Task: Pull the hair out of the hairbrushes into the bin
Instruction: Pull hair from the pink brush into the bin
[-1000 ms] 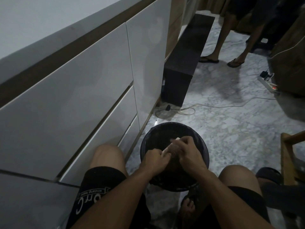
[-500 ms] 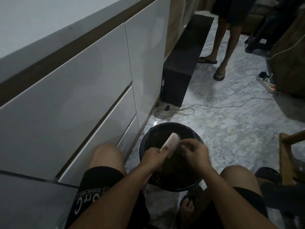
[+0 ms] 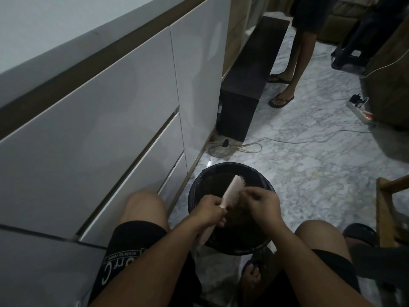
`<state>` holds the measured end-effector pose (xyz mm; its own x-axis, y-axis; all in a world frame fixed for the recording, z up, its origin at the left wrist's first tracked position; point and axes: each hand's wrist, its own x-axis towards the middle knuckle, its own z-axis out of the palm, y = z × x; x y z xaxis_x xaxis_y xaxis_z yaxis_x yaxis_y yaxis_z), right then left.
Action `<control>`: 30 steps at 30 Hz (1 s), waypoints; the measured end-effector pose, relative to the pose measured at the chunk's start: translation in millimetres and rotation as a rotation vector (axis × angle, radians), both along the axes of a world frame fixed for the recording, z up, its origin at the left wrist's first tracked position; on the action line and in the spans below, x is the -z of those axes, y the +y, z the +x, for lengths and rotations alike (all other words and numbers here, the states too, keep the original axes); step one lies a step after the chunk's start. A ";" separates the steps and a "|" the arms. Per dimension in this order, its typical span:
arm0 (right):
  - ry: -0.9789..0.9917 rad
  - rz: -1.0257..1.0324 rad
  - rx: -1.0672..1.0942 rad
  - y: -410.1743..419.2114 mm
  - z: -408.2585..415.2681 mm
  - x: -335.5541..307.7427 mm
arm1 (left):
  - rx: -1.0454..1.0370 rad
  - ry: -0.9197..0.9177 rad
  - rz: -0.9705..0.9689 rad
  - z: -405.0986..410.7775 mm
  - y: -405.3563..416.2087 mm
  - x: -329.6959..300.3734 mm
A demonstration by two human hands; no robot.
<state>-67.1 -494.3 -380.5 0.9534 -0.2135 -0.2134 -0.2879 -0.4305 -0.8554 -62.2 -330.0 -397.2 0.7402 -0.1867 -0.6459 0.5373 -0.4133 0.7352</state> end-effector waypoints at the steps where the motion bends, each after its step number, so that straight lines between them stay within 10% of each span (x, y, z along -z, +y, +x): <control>1: 0.023 0.113 0.083 -2.3 0.6 -0.5 | -0.030 0.007 -0.009 1.4 0.5 0.7; 14: 0.270 0.278 -0.016 10.4 -1.0 7.2 | -0.137 -0.052 -0.096 -0.4 -3.8 -10.5; 24: 0.237 -0.078 0.368 -13.6 5.4 15.3 | -0.301 -0.032 -0.194 7.3 1.9 -15.0; 30: 0.362 -0.203 0.111 -10.4 1.1 16.9 | -0.379 0.022 -0.278 7.5 3.9 -15.9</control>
